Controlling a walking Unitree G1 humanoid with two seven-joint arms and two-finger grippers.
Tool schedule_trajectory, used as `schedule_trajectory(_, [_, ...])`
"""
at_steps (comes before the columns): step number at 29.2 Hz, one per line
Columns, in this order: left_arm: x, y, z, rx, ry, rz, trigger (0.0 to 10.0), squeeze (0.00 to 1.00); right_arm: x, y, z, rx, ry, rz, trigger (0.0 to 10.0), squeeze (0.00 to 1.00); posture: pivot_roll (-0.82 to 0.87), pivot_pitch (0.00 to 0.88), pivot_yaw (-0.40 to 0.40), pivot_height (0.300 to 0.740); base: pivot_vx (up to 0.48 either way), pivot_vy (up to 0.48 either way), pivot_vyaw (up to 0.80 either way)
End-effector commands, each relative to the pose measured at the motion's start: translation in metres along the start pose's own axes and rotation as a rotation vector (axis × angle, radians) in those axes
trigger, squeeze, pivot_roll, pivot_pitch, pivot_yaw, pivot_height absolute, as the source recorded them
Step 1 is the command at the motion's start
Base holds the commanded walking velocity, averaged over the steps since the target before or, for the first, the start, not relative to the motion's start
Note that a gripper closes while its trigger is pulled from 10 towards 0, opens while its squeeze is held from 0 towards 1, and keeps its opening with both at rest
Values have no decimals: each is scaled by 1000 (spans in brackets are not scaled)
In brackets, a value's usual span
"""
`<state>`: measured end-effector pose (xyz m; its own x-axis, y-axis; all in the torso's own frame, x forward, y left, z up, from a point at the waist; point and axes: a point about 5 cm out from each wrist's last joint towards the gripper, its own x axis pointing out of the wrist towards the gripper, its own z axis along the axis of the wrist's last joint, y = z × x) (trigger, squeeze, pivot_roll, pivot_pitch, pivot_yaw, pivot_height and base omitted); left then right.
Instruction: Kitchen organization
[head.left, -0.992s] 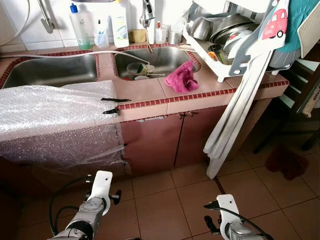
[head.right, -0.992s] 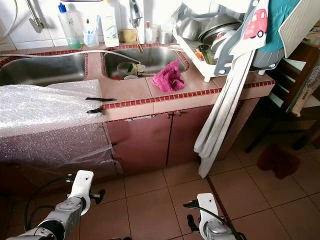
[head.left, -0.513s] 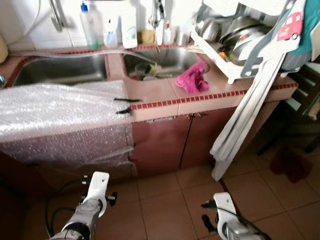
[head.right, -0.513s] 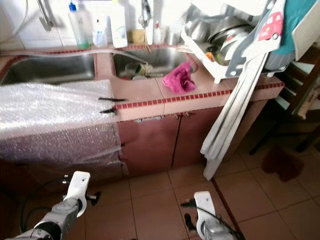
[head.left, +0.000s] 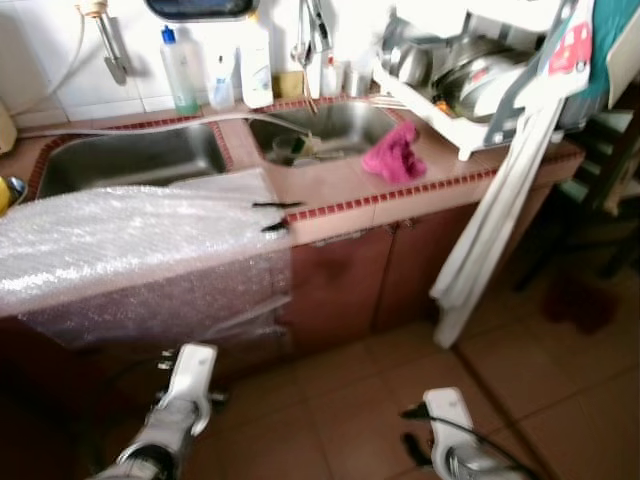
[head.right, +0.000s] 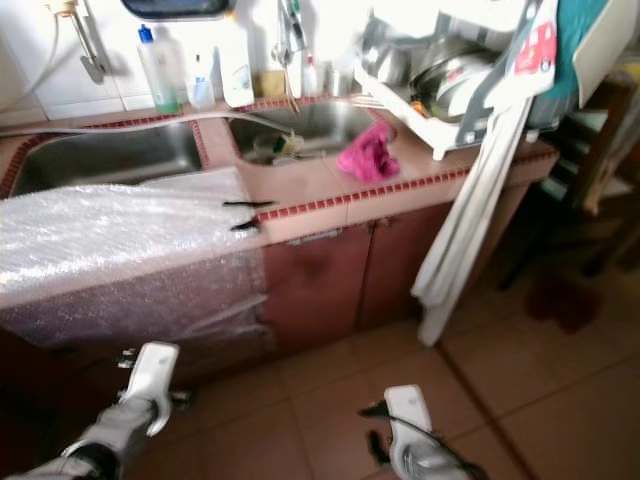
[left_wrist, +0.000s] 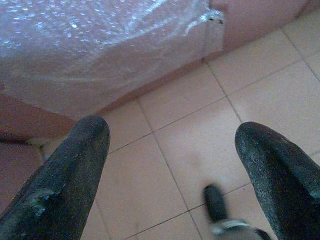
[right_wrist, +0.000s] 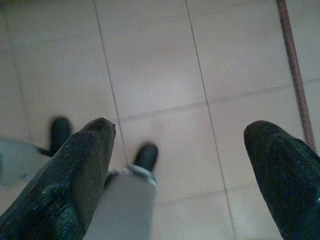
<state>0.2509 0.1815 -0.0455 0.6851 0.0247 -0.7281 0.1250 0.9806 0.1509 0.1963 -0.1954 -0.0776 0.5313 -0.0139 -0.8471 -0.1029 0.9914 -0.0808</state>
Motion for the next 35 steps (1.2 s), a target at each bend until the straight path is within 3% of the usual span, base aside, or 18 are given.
schedule_trajectory(1, [-1,9,1,26,-6,19,10000,0,1,5,10,-11,-33,12,10000,0,27,0,-4,740,0,0,0])
schedule_trajectory(9, [0,9,2,29,-11,20,10000,0,1,5,11,-17,-35,12,10000,0,26,0,-3,740,0,0,128])
schedule_trajectory(35, [-1,5,-3,38,9,9,10000,0,1,3,10,0,-31,3,10000,0,23,0,-8,740,0,0,800])
